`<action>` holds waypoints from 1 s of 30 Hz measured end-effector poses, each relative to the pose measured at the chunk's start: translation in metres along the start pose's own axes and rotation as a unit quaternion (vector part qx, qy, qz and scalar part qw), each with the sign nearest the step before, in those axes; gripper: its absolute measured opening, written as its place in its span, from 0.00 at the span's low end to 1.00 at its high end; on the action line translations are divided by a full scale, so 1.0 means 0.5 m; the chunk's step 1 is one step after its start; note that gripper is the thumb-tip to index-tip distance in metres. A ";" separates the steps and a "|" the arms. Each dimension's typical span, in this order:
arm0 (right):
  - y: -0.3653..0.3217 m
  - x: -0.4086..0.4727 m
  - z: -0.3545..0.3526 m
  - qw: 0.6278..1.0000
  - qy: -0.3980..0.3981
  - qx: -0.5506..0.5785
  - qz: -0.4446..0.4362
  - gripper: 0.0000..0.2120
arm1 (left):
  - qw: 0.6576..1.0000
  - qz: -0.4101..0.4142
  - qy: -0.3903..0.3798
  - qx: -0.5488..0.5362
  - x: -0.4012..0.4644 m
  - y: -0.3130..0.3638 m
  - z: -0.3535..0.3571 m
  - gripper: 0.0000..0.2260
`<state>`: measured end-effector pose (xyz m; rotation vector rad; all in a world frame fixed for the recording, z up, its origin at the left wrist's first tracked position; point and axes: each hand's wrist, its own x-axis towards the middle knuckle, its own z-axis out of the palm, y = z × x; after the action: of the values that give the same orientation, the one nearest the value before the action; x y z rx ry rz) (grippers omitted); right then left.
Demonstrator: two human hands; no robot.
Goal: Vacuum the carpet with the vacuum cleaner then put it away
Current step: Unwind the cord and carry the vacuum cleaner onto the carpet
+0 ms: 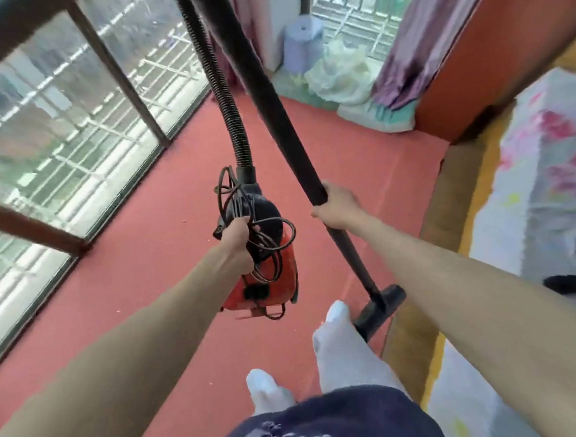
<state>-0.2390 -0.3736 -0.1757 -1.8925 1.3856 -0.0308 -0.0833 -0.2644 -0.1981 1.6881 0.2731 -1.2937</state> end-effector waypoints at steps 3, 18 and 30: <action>0.077 0.056 -0.098 0.999 0.028 0.021 0.033 0.15 | 0.999 -0.003 -0.031 0.030 0.012 0.031 0.137 0.11; 0.337 0.343 -0.523 0.985 0.097 0.096 0.102 0.13 | 0.982 -0.032 -0.125 0.139 0.060 0.147 0.727 0.14; 0.404 0.736 -0.625 0.984 0.058 0.103 0.134 0.16 | 0.990 -0.092 -0.071 0.082 0.349 0.259 0.994 0.10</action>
<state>-0.3886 -0.8728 -0.2251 -1.5450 1.6399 -0.1473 -0.2366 -0.7806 -0.2646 1.7286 0.2460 -1.6038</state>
